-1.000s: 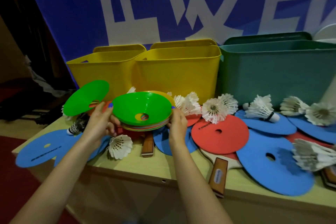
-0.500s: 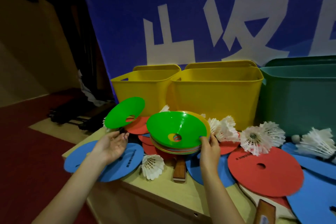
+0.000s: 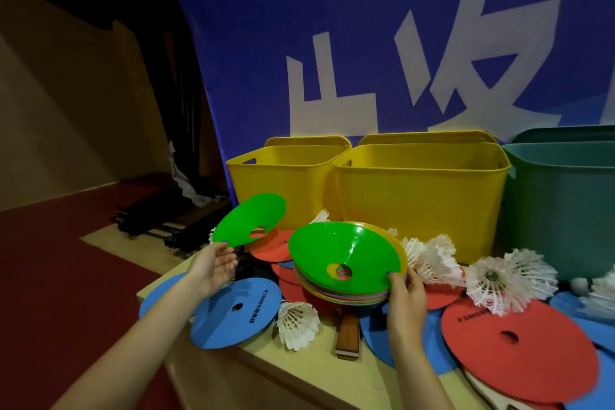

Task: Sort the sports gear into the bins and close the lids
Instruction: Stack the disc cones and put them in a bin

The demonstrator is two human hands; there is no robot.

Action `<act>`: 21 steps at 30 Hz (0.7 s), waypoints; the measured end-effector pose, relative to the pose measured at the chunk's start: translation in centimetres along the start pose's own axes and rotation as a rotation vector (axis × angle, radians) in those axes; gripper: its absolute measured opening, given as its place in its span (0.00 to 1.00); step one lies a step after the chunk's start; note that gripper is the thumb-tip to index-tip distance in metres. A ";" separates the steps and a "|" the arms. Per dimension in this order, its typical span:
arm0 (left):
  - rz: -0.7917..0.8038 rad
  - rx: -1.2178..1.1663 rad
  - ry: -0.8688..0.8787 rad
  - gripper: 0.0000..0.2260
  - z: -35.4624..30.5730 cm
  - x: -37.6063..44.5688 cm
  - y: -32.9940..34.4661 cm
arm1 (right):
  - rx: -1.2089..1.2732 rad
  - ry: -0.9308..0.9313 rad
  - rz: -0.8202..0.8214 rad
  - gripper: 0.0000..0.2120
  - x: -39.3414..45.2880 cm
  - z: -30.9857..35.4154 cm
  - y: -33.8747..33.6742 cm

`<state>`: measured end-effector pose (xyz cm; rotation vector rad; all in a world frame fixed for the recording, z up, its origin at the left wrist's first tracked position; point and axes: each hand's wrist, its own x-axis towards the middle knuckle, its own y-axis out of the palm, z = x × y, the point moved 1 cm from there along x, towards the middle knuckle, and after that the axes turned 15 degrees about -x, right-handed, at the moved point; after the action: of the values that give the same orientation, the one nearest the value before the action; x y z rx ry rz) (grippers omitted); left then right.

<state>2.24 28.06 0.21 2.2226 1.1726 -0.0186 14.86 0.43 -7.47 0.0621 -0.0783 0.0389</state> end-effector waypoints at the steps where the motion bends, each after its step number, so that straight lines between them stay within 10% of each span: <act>1: -0.033 0.013 0.028 0.08 -0.3 0.5 -0.5 | 0.000 -0.002 -0.001 0.20 0.0 0.1 0.0; 8: -0.078 -0.012 -0.046 0.20 -0.9 3.4 -1.6 | 0.000 0.010 -0.002 0.19 -0.2 0.2 0.0; 16: -0.169 0.100 0.095 0.05 -0.7 4.4 -0.2 | -0.004 0.010 0.010 0.20 -0.3 0.3 0.0; 21: -0.176 0.100 0.159 0.13 -1.7 3.2 0.6 | -0.002 0.019 -0.002 0.20 -0.4 0.5 0.0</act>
<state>4.22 31.05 0.98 2.2331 1.4813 0.0282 14.46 0.43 -7.05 0.0599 -0.0592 0.0372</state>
